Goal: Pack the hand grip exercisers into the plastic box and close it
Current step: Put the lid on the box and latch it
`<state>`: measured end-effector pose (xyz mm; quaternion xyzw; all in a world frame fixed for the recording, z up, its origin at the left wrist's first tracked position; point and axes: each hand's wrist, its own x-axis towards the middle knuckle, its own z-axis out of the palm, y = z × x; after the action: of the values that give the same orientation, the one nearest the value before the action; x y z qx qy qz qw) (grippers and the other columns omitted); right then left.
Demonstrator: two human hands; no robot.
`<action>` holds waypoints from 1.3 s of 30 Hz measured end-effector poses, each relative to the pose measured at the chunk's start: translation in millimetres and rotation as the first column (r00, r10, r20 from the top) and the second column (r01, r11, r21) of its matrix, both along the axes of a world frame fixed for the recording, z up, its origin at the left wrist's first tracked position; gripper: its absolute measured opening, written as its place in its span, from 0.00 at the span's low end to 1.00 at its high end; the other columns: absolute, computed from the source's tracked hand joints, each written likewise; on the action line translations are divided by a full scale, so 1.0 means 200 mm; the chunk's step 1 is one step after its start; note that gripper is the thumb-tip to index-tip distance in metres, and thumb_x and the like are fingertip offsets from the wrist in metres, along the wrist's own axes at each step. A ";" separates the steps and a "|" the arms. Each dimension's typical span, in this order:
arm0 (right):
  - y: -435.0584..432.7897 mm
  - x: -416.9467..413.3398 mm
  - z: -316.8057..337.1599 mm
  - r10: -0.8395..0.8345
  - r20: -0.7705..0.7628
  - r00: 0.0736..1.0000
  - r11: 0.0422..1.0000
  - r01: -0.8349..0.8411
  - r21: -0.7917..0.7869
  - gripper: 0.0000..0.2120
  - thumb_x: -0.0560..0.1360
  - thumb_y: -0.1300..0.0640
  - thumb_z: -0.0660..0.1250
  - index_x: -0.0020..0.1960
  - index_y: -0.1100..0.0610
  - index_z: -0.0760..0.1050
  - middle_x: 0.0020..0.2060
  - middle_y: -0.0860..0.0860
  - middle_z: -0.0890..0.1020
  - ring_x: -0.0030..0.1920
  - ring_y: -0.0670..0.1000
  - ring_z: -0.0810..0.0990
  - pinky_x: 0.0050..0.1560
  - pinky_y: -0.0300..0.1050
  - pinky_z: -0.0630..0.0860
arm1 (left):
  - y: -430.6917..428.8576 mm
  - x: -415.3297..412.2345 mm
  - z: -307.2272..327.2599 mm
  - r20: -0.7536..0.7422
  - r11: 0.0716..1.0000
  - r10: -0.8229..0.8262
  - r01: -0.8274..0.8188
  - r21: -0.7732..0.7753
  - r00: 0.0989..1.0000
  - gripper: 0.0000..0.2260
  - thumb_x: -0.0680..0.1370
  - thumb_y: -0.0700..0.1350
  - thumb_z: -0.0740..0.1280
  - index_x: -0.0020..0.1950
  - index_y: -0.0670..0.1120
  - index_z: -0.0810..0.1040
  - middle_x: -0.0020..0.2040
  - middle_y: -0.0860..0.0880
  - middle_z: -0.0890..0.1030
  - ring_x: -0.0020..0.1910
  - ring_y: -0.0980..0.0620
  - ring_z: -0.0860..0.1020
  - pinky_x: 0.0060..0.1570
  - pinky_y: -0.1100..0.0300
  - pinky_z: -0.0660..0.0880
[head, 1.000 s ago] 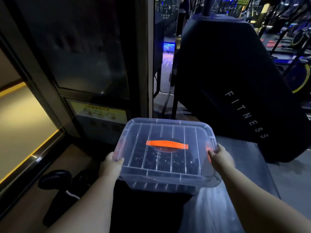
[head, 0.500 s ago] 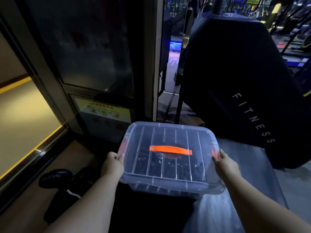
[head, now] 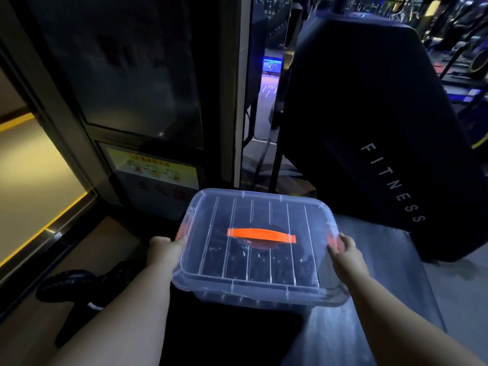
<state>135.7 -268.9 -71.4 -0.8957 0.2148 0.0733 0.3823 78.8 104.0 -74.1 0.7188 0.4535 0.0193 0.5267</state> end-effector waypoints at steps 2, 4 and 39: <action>0.00 0.00 -0.01 -0.009 -0.012 1.000 1.000 0.009 0.026 0.26 0.78 0.52 0.63 0.74 0.50 0.60 0.64 0.59 0.74 0.60 0.62 0.74 0.54 0.48 0.68 | 0.01 0.00 0.01 -0.002 0.997 0.047 -0.047 -0.064 0.999 0.32 0.69 0.50 0.75 0.66 0.35 0.68 0.60 0.34 0.76 0.55 0.34 0.77 0.53 0.43 0.77; 0.00 0.01 -0.01 -0.021 -0.027 0.999 0.999 0.021 0.032 0.26 0.78 0.51 0.63 0.74 0.48 0.60 0.62 0.60 0.76 0.56 0.63 0.76 0.54 0.49 0.72 | 0.01 -0.01 0.01 -0.003 0.982 0.053 -0.053 -0.183 0.999 0.37 0.68 0.52 0.75 0.70 0.38 0.64 0.60 0.37 0.76 0.54 0.36 0.78 0.53 0.44 0.77; -0.01 -0.01 -0.01 -0.140 -0.099 0.985 0.990 0.142 0.011 0.27 0.74 0.41 0.65 0.59 0.64 0.74 0.51 0.62 0.80 0.49 0.62 0.79 0.45 0.47 0.73 | -0.08 -0.06 0.01 0.072 0.971 -0.167 0.151 0.186 0.983 0.18 0.81 0.50 0.60 0.71 0.48 0.70 0.62 0.45 0.77 0.59 0.42 0.75 0.56 0.50 0.71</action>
<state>133.7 -270.2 -73.5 -0.8702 0.2954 0.0917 0.3835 66.5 87.6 -71.7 0.7959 0.3673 0.0494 0.4788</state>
